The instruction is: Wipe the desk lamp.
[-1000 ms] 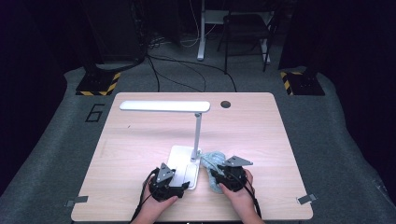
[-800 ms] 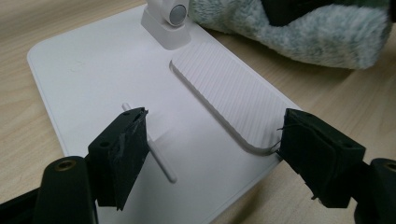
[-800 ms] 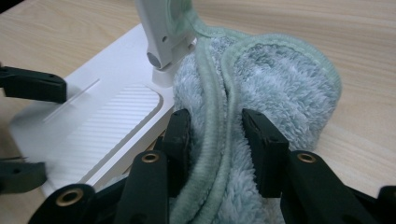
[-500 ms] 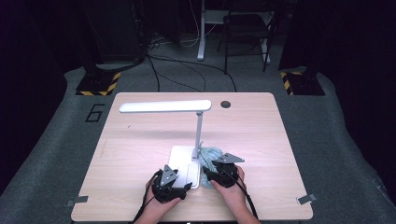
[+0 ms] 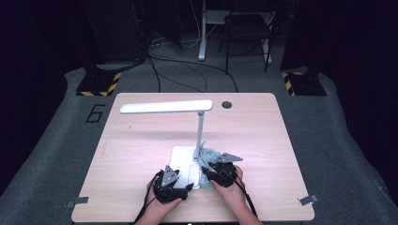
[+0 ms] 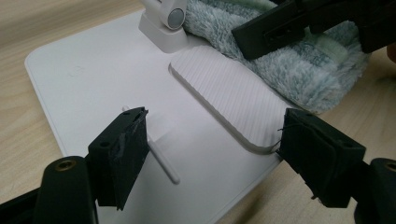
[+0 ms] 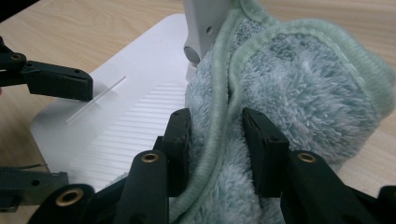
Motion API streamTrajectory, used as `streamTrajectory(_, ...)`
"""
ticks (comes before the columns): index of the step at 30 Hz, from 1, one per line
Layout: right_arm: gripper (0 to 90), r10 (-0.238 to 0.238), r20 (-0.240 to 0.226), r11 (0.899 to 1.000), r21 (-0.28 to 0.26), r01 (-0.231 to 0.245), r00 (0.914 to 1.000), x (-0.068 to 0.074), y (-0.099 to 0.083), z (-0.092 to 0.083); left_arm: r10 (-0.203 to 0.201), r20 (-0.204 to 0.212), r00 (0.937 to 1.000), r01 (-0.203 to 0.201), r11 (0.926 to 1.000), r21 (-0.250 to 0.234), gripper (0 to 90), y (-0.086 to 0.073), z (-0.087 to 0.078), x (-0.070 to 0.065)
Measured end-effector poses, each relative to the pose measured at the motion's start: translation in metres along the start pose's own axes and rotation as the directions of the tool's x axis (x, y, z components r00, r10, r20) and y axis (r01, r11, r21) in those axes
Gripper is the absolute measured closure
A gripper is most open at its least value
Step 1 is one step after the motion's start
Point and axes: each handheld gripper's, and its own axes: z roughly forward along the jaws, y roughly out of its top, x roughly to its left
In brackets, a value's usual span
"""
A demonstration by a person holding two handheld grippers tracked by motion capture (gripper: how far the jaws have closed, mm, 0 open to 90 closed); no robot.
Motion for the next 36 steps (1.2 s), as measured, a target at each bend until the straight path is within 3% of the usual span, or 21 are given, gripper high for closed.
streamTrajectory(2, 63.9, 0.023, -0.022, 1.0, 0.003, -0.023, 0.9995, 0.0, -0.001, 0.0, 0.0, 0.0, 1.0, 0.0, 1.0, 0.0, 23.6, 0.0, 0.0, 0.0)
streamTrajectory(9, 64.5, -0.006, -0.033, 1.0, 0.022, 0.007, 0.9995, 0.008, -0.004, -0.002, 0.001, -0.007, 1.0, -0.001, 1.0, -0.004, 23.2, -0.001, 0.0, -0.001)
streamTrajectory(16, 64.1, -0.025, -0.075, 0.996, 0.083, 0.032, 0.9968, 0.022, -0.01, -0.016, 0.002, -0.007, 1.0, -0.002, 1.0, -0.004, 23.2, -0.001, 0.0, -0.001)
streamTrajectory(20, 64.3, -0.049, -0.092, 0.995, 0.084, 0.057, 0.9945, 0.03, -0.018, -0.025, -0.003, -0.014, 0.9999, 0.003, 0.9999, -0.013, 23.2, -0.001, 0.001, -0.001)
streamTrajectory(23, 64.5, -0.053, -0.084, 0.995, 0.077, 0.059, 0.9951, 0.027, -0.017, -0.025, -0.004, -0.013, 0.9999, 0.004, 0.9999, -0.013, 23.3, -0.001, 0.001, -0.001)
streamTrajectory(30, 64.3, 0.005, -0.038, 0.999, 0.043, -0.003, 0.9993, 0.011, -0.004, -0.011, 0.0, -0.003, 1.0, 0.0, 1.0, -0.002, 23.4, 0.0, 0.0, 0.0)
streamTrajectory(34, 63.0, -0.009, 0.01, 1.0, 0.013, 0.009, 0.9999, 0.004, 0.002, -0.002, -0.008, -0.008, 0.9999, 0.008, 1.0, -0.002, 24.3, 0.0, 0.001, 0.0)
streamTrajectory(35, 62.6, 0.018, 0.009, 1.0, 0.015, -0.018, 0.9998, 0.003, 0.004, 0.0, -0.009, -0.008, 0.9999, 0.009, 1.0, -0.002, 24.3, 0.0, 0.001, 0.0)
streamTrajectory(36, 62.3, 0.014, 0.014, 1.0, 0.0, -0.014, 0.9998, 0.0, 0.005, 0.002, -0.009, -0.008, 0.9999, 0.009, 1.0, -0.003, 24.3, 0.0, 0.001, 0.0)
